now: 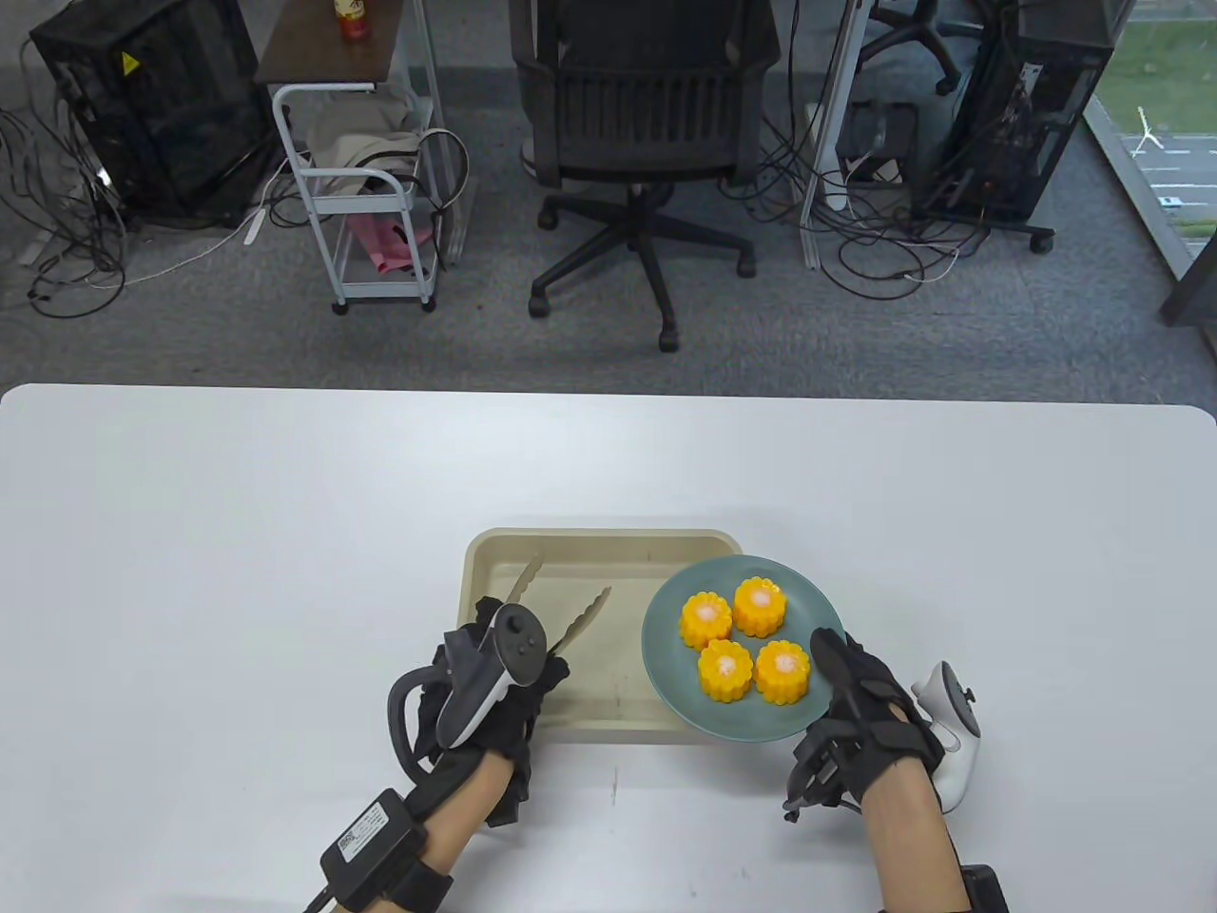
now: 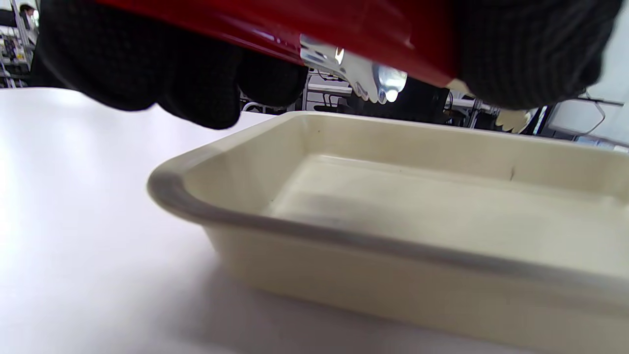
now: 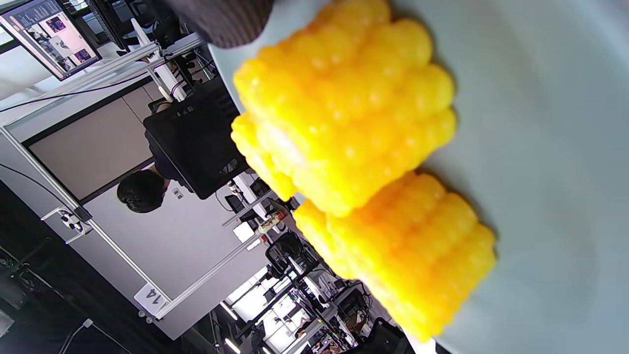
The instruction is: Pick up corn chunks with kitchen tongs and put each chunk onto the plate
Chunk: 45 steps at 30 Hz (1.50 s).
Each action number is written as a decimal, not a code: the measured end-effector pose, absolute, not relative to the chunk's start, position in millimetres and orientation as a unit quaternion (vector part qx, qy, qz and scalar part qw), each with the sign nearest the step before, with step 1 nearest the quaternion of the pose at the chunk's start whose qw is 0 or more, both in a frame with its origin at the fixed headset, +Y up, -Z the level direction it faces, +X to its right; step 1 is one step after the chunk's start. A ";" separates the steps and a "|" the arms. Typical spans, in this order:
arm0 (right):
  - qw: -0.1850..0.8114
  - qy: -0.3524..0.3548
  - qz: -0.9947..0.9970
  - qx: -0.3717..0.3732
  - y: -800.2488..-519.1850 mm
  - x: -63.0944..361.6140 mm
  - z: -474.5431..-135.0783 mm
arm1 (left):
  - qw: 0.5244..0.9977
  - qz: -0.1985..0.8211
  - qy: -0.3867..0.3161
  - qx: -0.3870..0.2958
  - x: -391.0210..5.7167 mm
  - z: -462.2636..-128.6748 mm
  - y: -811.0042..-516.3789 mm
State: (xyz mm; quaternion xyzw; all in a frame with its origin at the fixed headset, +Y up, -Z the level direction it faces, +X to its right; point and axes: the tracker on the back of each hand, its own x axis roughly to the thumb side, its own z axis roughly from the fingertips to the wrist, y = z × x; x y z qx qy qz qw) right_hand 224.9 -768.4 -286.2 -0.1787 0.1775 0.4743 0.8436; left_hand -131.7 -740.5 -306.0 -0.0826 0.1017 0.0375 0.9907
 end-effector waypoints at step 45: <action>0.834 0.187 0.487 -0.179 -769.4 221.7 -286.7 | 0.985 0.105 0.094 -0.099 -149.3 -297.0 -726.2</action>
